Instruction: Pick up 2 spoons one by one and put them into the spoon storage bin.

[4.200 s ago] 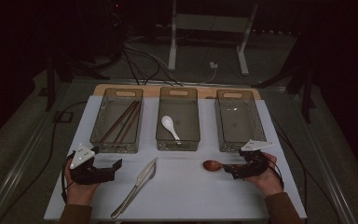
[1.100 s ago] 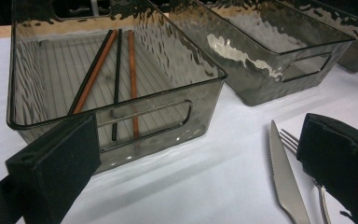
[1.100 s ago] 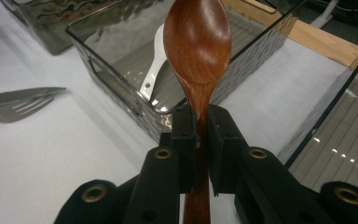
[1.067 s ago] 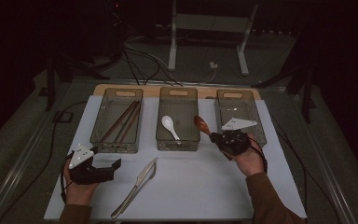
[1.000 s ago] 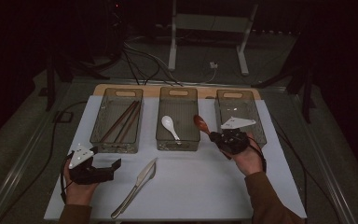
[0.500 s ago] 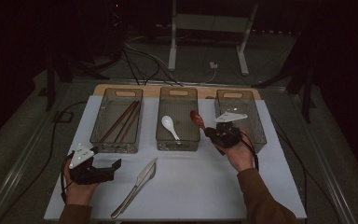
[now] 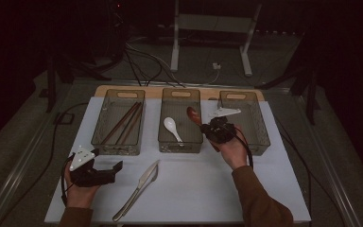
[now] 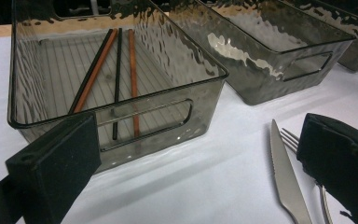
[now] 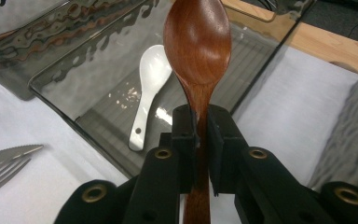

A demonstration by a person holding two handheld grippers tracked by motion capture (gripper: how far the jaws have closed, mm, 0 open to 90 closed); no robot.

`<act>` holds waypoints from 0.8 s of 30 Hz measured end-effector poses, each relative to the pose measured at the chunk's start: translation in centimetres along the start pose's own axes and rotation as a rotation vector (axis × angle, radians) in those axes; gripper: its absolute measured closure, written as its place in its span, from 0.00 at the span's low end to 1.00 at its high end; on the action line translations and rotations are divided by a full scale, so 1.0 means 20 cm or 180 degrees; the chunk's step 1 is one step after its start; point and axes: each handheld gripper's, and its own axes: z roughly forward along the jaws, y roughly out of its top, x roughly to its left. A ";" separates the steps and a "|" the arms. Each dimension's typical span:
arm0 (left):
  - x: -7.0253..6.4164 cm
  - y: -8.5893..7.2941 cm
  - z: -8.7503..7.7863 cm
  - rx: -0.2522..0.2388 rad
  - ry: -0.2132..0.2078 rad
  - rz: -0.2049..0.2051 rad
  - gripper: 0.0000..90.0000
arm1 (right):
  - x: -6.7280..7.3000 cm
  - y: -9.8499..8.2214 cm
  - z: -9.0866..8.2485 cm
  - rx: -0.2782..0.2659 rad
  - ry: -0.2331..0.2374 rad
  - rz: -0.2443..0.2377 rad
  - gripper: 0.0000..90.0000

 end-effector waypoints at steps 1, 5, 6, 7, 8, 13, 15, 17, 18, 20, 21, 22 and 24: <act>0.00 0.00 0.00 0.0002 -0.0005 -0.0001 0.01 | 0.00 0.01 0.01 0.0006 -0.0001 0.0005 0.92; 0.00 0.00 0.00 0.0002 -0.0005 0.0005 0.01 | 0.01 0.02 0.04 0.0033 -0.0016 0.0056 0.92; 0.00 0.00 0.00 -0.0001 -0.0005 0.0006 0.01 | 0.01 0.03 0.05 0.0034 -0.0018 0.0065 0.92; 0.00 0.00 0.00 -0.0002 -0.0006 0.0003 0.01 | 0.01 0.03 0.06 0.0038 -0.0019 0.0085 0.92; 0.00 0.00 0.00 -0.0002 -0.0006 0.0003 0.01 | 0.01 0.04 0.07 0.0049 -0.0022 0.0102 0.92; 0.00 0.00 0.01 0.0005 -0.0014 0.0009 0.01 | 0.02 0.06 0.12 0.0087 -0.0019 0.0190 0.92; 0.00 0.00 0.01 0.0005 -0.0014 0.0007 0.01 | 0.02 0.07 0.15 0.0118 -0.0019 0.0198 0.92; 0.00 0.00 0.00 0.0006 -0.0014 -0.0001 0.01 | 0.03 0.08 0.17 0.0150 -0.0002 0.0222 0.92; 0.00 0.00 0.00 0.0007 -0.0015 -0.0003 0.01 | 0.03 0.08 0.18 0.0149 -0.0002 0.0231 0.92; 0.00 0.00 0.00 0.0009 -0.0017 0.0001 0.01 | 0.03 0.08 0.19 0.0130 0.0004 0.0268 0.77; 0.00 0.00 0.00 0.0007 -0.0018 0.0002 0.01 | 0.03 0.08 0.19 0.0099 0.0004 0.0288 0.62; 0.00 0.00 0.00 0.0006 -0.0018 0.0004 0.01 | 0.03 0.08 0.19 0.0095 -0.0005 0.0300 0.50; 0.00 0.00 0.00 0.0004 -0.0014 0.0004 0.01 | 0.03 0.08 0.19 0.0088 -0.0069 0.0340 0.28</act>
